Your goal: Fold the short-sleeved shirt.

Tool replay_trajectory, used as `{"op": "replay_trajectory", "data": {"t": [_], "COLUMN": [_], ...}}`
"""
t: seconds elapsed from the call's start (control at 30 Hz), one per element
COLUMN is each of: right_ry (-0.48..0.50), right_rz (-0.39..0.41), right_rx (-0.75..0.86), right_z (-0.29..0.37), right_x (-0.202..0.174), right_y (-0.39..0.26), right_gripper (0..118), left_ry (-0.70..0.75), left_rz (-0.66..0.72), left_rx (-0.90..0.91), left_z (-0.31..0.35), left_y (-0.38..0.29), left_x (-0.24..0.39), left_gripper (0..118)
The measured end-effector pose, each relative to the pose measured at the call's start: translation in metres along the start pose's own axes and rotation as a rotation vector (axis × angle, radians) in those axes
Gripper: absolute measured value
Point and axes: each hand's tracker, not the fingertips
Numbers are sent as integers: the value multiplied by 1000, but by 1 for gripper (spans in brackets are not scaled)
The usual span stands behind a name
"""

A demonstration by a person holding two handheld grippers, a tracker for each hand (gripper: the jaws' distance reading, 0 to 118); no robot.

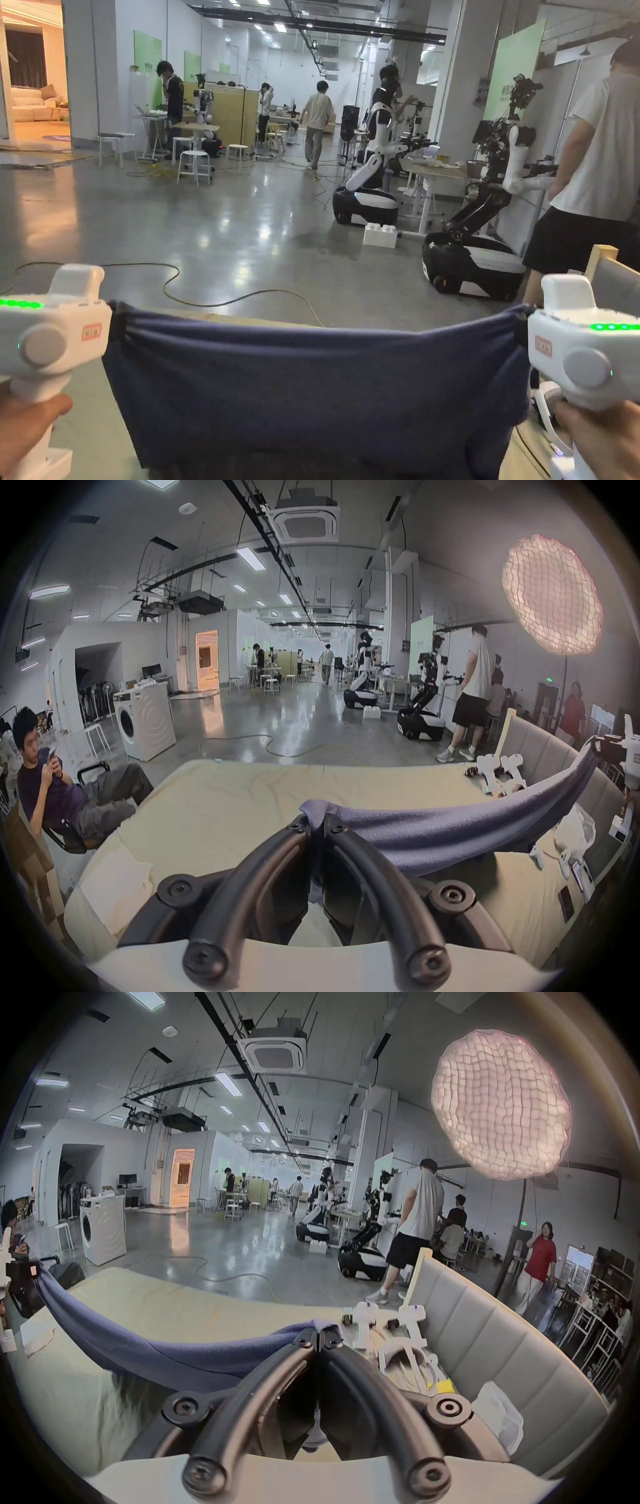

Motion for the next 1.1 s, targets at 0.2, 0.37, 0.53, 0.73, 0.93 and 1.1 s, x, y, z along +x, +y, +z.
{"op": "replay_trajectory", "data": {"t": [0.2,0.37,0.53,0.73,0.93,1.1], "right_ry": [5,-2,29,46,78,93], "right_rz": [37,60,37,57,99,122], "right_rx": [-23,-18,-65,-227,-436,-587], "right_z": [48,96,127,157,173,165], "right_x": [1,3,4,-4,-8,-12], "right_y": [-51,-65,-90,-161,-236,-294], "right_gripper": [0,0,0,0,0,0], "left_ry": [-27,-44,-44,-43,-41,-27], "left_rz": [63,49,56,42,81,99], "left_rx": [1,11,-47,-191,-362,-506], "left_z": [43,86,119,146,162,151], "left_y": [-46,-59,-94,-171,-253,-313], "left_x": [-9,-19,-25,-25,-28,-37], "left_gripper": [7,7,7,7,7,7]}}
